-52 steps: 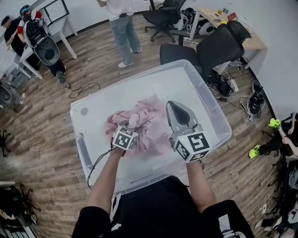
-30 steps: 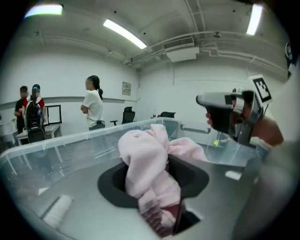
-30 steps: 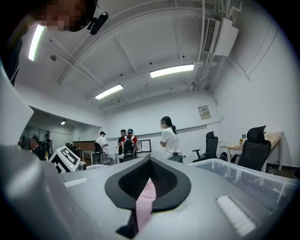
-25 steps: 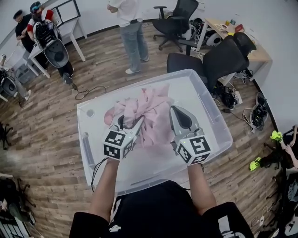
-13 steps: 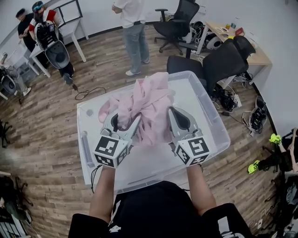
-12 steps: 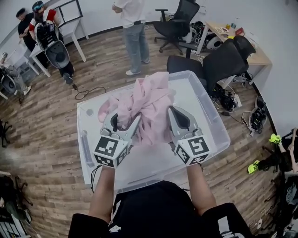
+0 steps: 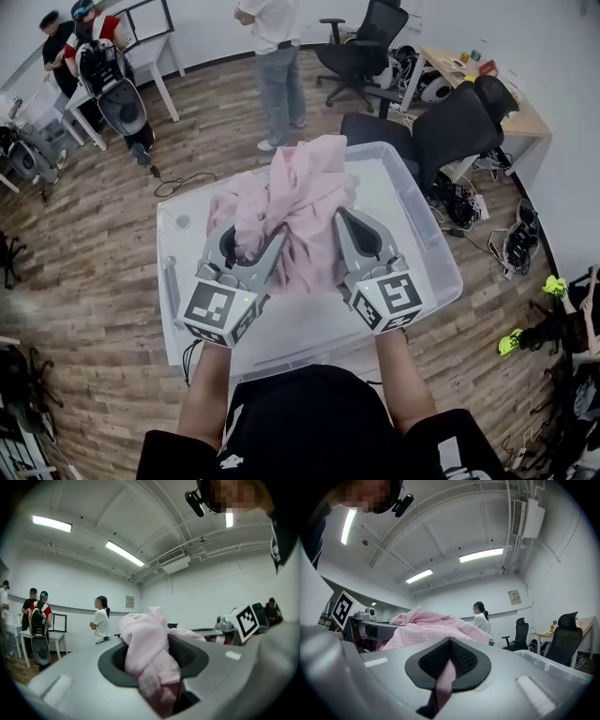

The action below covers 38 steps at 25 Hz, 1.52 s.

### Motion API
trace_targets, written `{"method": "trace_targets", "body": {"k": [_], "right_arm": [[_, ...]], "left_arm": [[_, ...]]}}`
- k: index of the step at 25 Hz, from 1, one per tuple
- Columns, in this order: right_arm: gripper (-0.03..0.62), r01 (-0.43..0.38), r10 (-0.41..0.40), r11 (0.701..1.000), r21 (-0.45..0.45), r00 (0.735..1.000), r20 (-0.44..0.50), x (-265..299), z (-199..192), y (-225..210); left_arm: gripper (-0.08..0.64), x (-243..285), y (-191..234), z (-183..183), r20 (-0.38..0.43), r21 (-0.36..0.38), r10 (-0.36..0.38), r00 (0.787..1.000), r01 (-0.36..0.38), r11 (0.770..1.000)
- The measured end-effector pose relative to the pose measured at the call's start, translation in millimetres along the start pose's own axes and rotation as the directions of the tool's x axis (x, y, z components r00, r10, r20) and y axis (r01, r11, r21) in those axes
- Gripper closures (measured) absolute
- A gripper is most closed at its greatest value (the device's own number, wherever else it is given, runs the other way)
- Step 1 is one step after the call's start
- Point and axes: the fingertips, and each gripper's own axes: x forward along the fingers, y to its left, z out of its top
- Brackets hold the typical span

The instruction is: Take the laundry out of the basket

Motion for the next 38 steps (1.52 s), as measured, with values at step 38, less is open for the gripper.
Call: {"method": "trace_targets", "body": {"k": [38], "right_arm": [[0.597,-0.083,0.083,0.996,-0.013,0.997,-0.008,-9.4,-4.8,55.2]], "left_arm": [[0.371,-61.0,-17.3,4.7,0.040,-0.013,0.038,0.998,-0.037,0.999]]}}
